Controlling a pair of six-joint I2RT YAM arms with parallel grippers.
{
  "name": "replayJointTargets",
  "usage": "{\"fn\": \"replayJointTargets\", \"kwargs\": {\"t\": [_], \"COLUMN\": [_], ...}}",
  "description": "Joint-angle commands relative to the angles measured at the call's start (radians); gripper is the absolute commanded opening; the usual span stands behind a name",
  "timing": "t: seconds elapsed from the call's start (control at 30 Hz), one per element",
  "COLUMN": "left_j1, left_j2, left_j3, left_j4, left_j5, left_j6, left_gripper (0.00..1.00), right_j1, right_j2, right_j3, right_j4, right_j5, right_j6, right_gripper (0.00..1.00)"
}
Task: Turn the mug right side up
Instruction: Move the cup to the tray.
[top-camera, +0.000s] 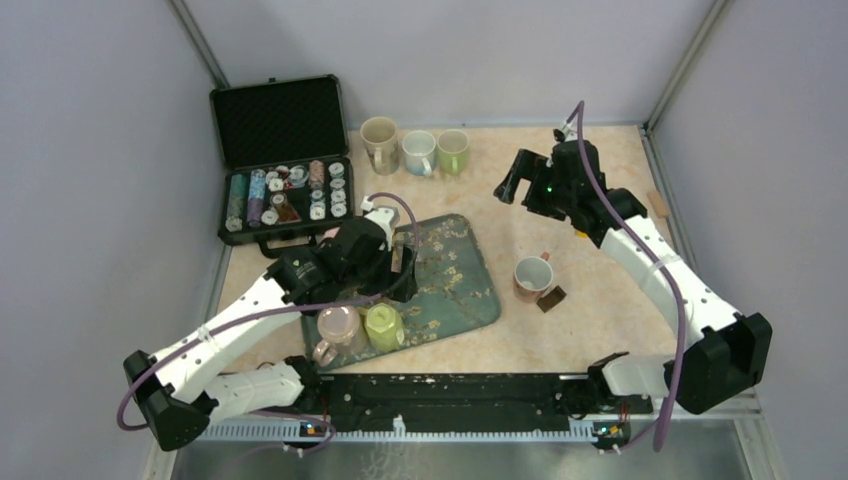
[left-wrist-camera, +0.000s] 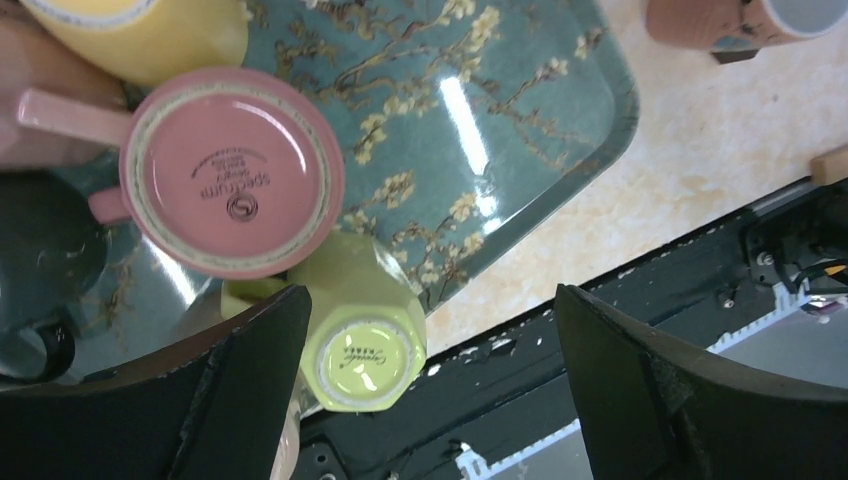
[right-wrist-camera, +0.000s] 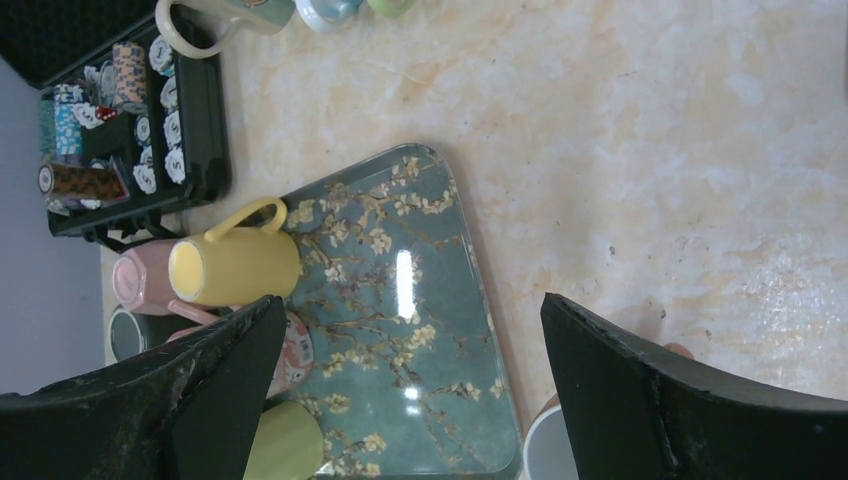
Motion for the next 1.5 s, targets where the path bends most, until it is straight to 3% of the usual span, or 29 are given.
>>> {"fn": "replayJointTargets", "kwargs": {"t": [0.0, 0.47, 0.9, 1.47], "left_j1": [-0.059, -0.191, -0.269, -0.308], "left_j2": [0.0, -0.001, 0.011, 0.104], "left_j3": [0.008, -0.043, -0.073, -0.101], "left_j4": [-0.126, -0.221, -0.273, -0.08], "left_j5": [-0.125, -0.097, -0.182, -0.098], "left_j6": [-0.103, -0.186, -0.284, -0.259], "left_gripper": [0.99, 0.98, 0.98, 0.98], "right_j1": [0.012, 0.014, 0.021, 0.023], "right_j2": [-0.038, -0.059, -0.075, -0.107], "right_j3": [-0.002, -0.048, -0.085, -0.105], "right_j4": [0.037, 0.06, 0.073, 0.055], "right_j5": [-0.005, -0.051, -0.057, -0.046], "right_j6": [-0.012, 0.003, 0.006, -0.009], "right_gripper": [0.99, 0.99, 0.99, 0.99]}}
